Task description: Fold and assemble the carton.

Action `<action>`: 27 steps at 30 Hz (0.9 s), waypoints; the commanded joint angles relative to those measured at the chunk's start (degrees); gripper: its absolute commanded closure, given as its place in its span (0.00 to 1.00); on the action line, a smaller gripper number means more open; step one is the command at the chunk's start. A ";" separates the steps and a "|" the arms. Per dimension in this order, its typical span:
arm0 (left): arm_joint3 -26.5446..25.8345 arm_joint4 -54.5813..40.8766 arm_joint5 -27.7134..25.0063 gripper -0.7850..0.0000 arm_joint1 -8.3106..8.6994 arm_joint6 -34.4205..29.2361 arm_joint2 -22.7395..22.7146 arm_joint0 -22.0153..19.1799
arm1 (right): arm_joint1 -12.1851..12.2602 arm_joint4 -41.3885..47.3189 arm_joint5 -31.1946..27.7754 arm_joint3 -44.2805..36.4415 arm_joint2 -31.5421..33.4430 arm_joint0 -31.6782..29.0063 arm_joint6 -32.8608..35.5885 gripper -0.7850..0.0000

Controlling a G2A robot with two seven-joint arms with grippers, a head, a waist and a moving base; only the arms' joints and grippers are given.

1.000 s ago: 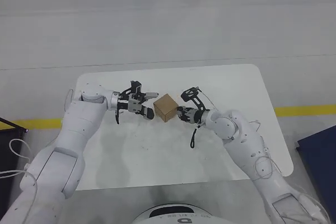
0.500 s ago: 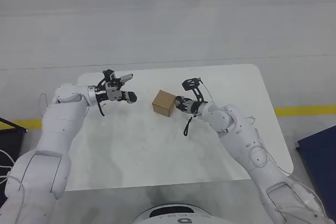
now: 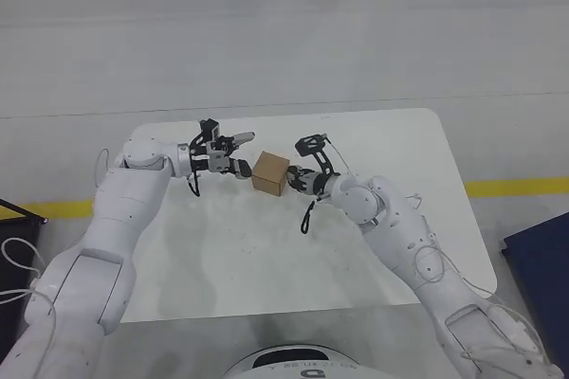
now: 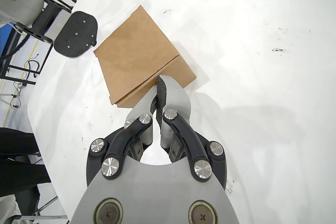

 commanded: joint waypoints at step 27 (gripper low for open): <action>6.32 -7.19 -9.88 0.00 4.75 -4.48 -9.36 0.27 | -0.16 2.24 -7.42 -2.66 -1.43 0.18 -5.42 1.00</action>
